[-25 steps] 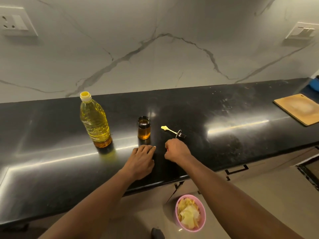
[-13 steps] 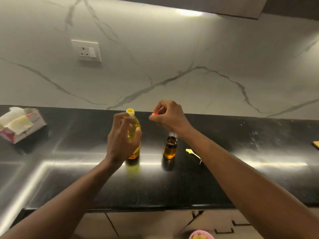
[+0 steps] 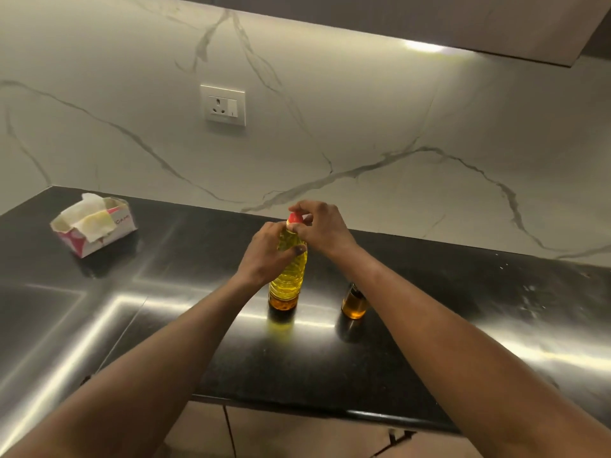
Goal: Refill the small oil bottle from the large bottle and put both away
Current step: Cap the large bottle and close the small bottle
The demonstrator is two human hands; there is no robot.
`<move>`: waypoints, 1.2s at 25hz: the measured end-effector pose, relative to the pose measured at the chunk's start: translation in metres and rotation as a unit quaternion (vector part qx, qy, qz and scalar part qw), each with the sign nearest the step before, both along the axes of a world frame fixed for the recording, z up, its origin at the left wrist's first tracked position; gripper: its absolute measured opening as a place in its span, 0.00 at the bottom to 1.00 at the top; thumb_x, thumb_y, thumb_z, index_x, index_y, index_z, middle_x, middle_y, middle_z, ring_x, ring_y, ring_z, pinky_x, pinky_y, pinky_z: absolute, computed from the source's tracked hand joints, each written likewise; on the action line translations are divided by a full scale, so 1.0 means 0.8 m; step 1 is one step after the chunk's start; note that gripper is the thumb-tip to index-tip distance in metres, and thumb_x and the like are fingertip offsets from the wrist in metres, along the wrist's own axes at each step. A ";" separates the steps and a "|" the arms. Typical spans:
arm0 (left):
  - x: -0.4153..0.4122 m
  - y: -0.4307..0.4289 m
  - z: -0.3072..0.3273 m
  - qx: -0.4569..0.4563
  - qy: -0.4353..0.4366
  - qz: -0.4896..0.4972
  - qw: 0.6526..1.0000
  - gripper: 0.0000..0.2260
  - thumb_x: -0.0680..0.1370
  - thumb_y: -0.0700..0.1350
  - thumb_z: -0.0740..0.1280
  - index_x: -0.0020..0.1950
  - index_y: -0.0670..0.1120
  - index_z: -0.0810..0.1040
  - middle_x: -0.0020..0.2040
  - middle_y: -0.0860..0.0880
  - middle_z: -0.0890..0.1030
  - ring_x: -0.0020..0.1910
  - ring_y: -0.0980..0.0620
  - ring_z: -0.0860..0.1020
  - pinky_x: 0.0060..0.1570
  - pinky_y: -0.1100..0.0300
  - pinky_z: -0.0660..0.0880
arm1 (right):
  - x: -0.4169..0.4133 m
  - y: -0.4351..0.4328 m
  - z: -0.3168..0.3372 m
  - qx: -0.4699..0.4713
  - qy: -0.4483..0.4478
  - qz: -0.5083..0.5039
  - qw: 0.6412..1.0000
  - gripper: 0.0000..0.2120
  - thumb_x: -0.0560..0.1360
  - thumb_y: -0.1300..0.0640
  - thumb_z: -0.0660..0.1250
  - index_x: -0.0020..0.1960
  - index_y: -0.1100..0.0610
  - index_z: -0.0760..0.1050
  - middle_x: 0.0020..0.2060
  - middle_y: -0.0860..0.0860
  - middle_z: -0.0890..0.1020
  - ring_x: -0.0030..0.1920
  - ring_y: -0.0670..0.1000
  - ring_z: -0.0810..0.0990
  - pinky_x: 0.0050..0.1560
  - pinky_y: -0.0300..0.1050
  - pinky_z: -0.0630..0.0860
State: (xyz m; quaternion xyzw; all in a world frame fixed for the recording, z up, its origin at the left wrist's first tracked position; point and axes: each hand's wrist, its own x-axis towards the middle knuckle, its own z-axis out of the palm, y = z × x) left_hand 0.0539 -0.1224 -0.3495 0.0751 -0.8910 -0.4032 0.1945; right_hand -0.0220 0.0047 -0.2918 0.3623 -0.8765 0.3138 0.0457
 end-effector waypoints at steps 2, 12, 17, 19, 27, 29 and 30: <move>0.000 -0.002 0.000 -0.002 -0.003 -0.007 1.000 0.18 0.76 0.51 0.77 0.63 0.48 0.81 0.56 0.46 0.79 0.55 0.47 0.79 0.56 0.47 0.79 | -0.008 -0.002 0.015 0.072 0.009 0.037 0.997 0.18 0.79 0.59 0.73 0.68 0.58 0.80 0.62 0.57 0.84 0.58 0.55 0.84 0.59 0.48 0.81; 0.001 0.001 0.003 0.011 -0.021 0.002 1.000 0.21 0.76 0.51 0.77 0.66 0.46 0.80 0.58 0.45 0.79 0.58 0.45 0.78 0.60 0.44 0.78 | -0.018 -0.025 0.037 0.266 0.098 0.013 0.959 0.19 0.82 0.51 0.67 0.34 0.56 0.71 0.34 0.53 0.74 0.37 0.55 0.77 0.33 0.46 0.71; 0.003 0.000 0.005 -0.005 -0.030 -0.005 1.000 0.28 0.75 0.54 0.77 0.71 0.48 0.74 0.66 0.43 0.77 0.67 0.43 0.75 0.66 0.41 0.75 | -0.008 -0.010 0.019 0.246 0.135 -0.003 0.960 0.23 0.85 0.41 0.58 0.63 0.59 0.77 0.54 0.56 0.80 0.52 0.57 0.80 0.48 0.52 0.78; 0.006 0.001 0.004 -0.050 -0.023 0.010 0.998 0.41 0.75 0.58 0.75 0.81 0.46 0.61 0.79 0.40 0.67 0.78 0.40 0.64 0.76 0.40 0.66 | -0.006 0.011 0.012 0.182 0.130 -0.036 0.974 0.29 0.85 0.37 0.53 0.75 0.56 0.69 0.64 0.58 0.79 0.61 0.59 0.79 0.54 0.57 0.78; -0.008 0.098 -0.005 -0.218 0.166 -0.099 0.957 0.38 0.79 0.55 0.68 0.84 0.45 0.55 0.81 0.43 0.61 0.81 0.43 0.59 0.78 0.48 0.57 | -0.032 0.175 -0.054 0.061 0.041 -0.170 0.983 0.26 0.84 0.39 0.56 0.75 0.54 0.70 0.63 0.54 0.80 0.63 0.54 0.79 0.54 0.49 0.75; -0.014 0.137 -0.027 -0.240 0.137 -0.145 0.950 0.37 0.80 0.55 0.67 0.84 0.45 0.55 0.82 0.44 0.60 0.82 0.44 0.57 0.80 0.47 0.56 | -0.029 0.221 -0.079 0.099 0.022 -0.198 0.975 0.26 0.84 0.40 0.57 0.76 0.54 0.69 0.65 0.54 0.79 0.66 0.55 0.77 0.59 0.54 0.78; -0.017 0.157 -0.043 -0.256 0.119 -0.171 0.944 0.36 0.80 0.55 0.66 0.84 0.45 0.55 0.82 0.44 0.60 0.82 0.45 0.56 0.80 0.46 0.57 | -0.027 0.243 -0.092 0.128 0.016 -0.210 0.969 0.26 0.84 0.40 0.58 0.76 0.54 0.68 0.66 0.54 0.78 0.67 0.55 0.76 0.61 0.55 0.78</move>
